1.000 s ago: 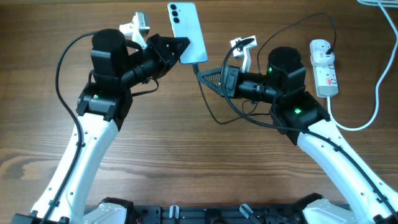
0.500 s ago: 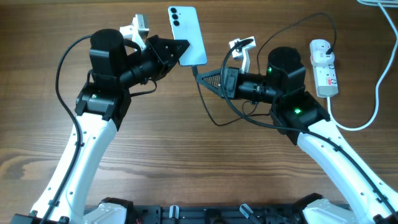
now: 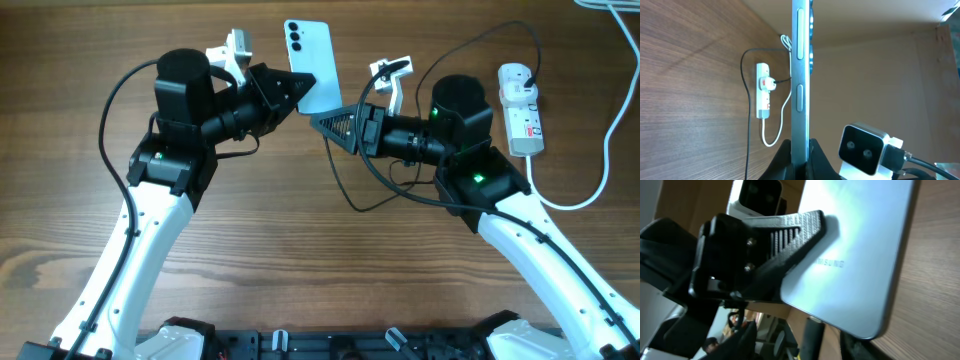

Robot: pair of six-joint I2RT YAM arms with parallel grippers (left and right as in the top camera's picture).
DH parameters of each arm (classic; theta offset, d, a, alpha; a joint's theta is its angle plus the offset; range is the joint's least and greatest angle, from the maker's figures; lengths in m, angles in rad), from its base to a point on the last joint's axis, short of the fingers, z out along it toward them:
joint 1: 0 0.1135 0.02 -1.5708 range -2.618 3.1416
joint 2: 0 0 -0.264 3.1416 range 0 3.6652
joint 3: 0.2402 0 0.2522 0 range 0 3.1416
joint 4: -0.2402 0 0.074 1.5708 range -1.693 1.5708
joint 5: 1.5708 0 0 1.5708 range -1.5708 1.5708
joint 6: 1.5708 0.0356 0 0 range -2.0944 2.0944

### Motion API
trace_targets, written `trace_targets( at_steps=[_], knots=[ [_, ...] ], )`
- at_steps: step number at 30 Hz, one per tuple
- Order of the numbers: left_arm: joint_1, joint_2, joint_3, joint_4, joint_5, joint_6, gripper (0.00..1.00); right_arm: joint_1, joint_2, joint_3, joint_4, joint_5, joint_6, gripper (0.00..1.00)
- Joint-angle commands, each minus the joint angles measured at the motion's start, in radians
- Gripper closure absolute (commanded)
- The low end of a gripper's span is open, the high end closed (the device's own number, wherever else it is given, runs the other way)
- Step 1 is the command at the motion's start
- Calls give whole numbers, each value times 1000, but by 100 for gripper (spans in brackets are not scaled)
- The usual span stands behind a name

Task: Plug charger to phone and switch on socket
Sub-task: 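Push the USB-C plug with the right gripper into the phone's bottom port, then release the plug and move the right gripper to the power strip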

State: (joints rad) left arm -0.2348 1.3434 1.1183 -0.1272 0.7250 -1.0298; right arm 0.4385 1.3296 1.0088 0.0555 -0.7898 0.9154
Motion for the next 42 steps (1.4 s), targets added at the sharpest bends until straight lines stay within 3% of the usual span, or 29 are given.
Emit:
trace_targets(
  at_steps=[1,4,8,11,17,20,23,28,31,35,36,38,39,42],
  knots=[
    [-2,-8,10,0,44,35,96,-6,10,18,-48,50,-71,41],
    [-2,-8,10,-16,31,59,96,-6,10,18,-107,66,-126,41],
    [-2,-8,10,-126,-82,95,96,-8,-2,20,-93,96,-161,55],
    [-2,-8,10,-217,-140,117,96,-43,-26,22,-113,101,-194,55],
    [-3,-8,10,-452,-295,242,96,-166,-47,45,-327,34,-380,48],
    [-3,-8,10,-530,-330,268,96,-212,-47,119,-525,85,-517,48],
    [-3,8,53,-598,-351,295,96,-235,-47,251,-763,264,-622,47],
    [-5,199,411,-957,-496,453,96,-279,-19,542,-1123,584,-713,44],
    [-5,274,494,-1067,-643,484,96,-326,21,608,-1276,690,-740,42],
    [-6,299,493,-1077,-714,484,96,-394,115,609,-1357,686,-789,32],
    [-5,299,490,-1078,-727,484,96,-395,140,609,-1341,685,-838,20],
    [-5,299,489,-1077,-727,484,96,-395,169,607,-1301,684,-856,10],
    [-5,299,489,-1074,-727,484,96,-395,175,607,-1291,685,-844,0],
    [-5,299,489,-1070,-727,484,96,-399,191,607,-1246,695,-835,0]
  ],
)
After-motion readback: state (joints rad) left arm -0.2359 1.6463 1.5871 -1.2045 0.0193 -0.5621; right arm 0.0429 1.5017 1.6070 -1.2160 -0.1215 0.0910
